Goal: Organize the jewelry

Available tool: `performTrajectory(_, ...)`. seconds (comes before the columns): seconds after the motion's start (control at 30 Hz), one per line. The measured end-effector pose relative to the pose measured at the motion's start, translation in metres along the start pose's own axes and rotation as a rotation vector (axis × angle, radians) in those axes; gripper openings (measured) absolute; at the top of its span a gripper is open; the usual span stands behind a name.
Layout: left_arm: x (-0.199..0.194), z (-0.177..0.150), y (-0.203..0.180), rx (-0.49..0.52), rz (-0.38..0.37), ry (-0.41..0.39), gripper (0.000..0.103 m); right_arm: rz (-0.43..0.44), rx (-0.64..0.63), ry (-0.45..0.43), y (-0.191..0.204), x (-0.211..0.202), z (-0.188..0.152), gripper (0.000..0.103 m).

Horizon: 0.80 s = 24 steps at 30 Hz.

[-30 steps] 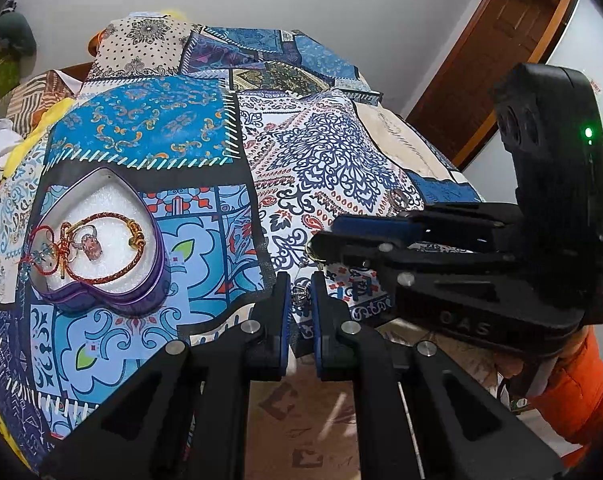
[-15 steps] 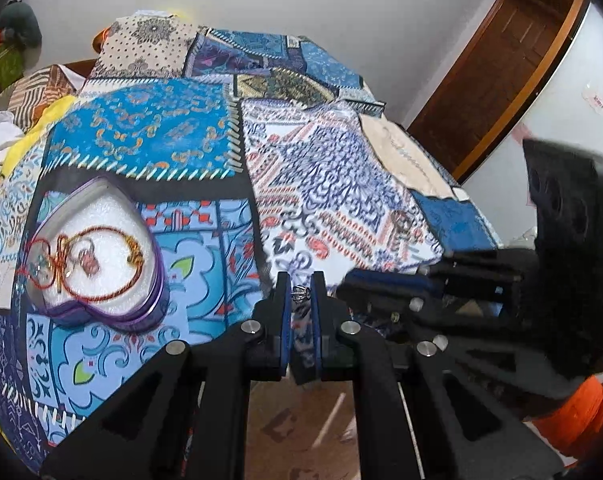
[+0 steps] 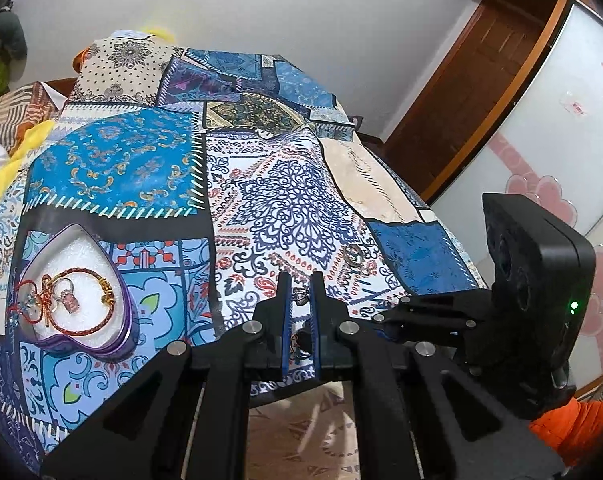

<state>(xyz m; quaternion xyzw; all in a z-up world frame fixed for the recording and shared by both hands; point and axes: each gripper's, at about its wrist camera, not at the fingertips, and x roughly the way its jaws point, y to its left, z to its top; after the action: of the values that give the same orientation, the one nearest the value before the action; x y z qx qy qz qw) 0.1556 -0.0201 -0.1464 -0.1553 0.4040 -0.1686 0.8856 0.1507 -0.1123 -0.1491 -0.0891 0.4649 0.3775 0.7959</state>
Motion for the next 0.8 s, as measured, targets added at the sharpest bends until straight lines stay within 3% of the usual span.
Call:
performTrajectory(0.3, 0.004, -0.004, 0.0, -0.008, -0.008, 0.019, 0.007, 0.047, 0.106, 0.007, -0.021, -0.009, -0.004, 0.008)
performTrajectory(0.37, 0.006, -0.005, 0.0, -0.007, -0.007, 0.025, 0.007, 0.047, 0.114, 0.007, -0.024, -0.013, -0.005, 0.016)
performTrajectory(0.43, 0.007, -0.006, 0.001, -0.01, -0.008, 0.031, 0.007, 0.041, 0.117, -0.006, -0.025, -0.018, -0.006, 0.043)
performTrajectory(0.5, 0.009, -0.008, 0.002, -0.013, -0.006, 0.037, 0.007, 0.032, 0.109, -0.033, -0.023, -0.024, -0.008, 0.05)
performTrajectory(0.8, 0.013, -0.019, 0.018, -0.064, -0.004, 0.072, 0.007, -0.057, -0.012, -0.024, -0.007, -0.011, -0.006, 0.049)
